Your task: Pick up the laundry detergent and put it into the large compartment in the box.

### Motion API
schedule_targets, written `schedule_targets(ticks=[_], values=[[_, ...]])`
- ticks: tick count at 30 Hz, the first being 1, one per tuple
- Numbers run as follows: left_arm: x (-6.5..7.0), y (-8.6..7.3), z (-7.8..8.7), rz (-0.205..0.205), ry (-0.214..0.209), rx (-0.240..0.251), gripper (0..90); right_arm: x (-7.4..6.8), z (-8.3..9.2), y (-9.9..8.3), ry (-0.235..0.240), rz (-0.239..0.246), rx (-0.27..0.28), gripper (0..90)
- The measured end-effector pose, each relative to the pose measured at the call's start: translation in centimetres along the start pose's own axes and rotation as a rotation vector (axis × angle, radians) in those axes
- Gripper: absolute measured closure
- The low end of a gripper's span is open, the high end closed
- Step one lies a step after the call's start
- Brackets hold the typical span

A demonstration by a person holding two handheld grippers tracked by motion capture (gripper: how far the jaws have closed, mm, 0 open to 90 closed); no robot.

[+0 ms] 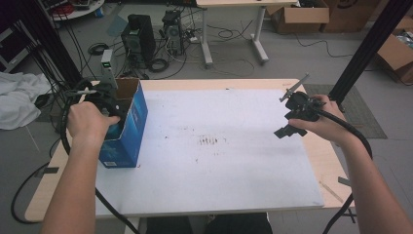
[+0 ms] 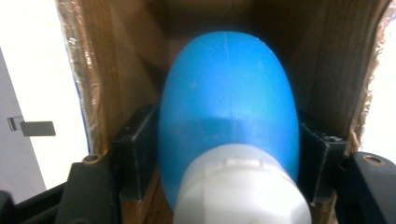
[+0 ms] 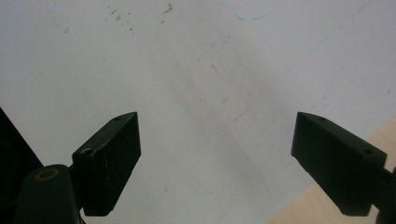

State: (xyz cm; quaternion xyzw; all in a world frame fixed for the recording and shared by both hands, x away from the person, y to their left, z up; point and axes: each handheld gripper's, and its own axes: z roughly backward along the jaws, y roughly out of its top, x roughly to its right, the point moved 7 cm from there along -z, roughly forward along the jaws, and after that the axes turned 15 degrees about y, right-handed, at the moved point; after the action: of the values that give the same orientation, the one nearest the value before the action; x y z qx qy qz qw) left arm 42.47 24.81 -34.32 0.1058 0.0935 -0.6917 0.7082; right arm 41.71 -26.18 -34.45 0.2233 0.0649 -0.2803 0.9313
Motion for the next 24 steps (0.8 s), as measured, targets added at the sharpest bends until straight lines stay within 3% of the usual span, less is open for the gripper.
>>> schedule_targets(ticks=[5,12,17,19,24], values=[[-0.3,-0.1,0.7,-0.011,0.014,0.029,26.1,-0.1,0.0,0.0,0.002,0.002,-0.001,15.8],[-0.9,-0.4,2.9,-0.023,-0.027,0.087,19.9,-0.4,0.2,0.1,0.002,0.002,0.003,15.7],[-0.6,-0.9,5.0,-0.086,-0.016,0.112,15.7,-0.6,0.2,0.3,0.005,0.005,0.002,15.8],[-0.1,-1.1,6.0,-0.108,-0.055,0.140,15.4,-0.7,0.3,0.4,0.004,0.006,0.005,15.7],[2.3,-1.3,8.3,-0.184,-0.092,0.213,15.3,-1.0,0.5,0.5,0.006,0.005,-0.003,15.8]])
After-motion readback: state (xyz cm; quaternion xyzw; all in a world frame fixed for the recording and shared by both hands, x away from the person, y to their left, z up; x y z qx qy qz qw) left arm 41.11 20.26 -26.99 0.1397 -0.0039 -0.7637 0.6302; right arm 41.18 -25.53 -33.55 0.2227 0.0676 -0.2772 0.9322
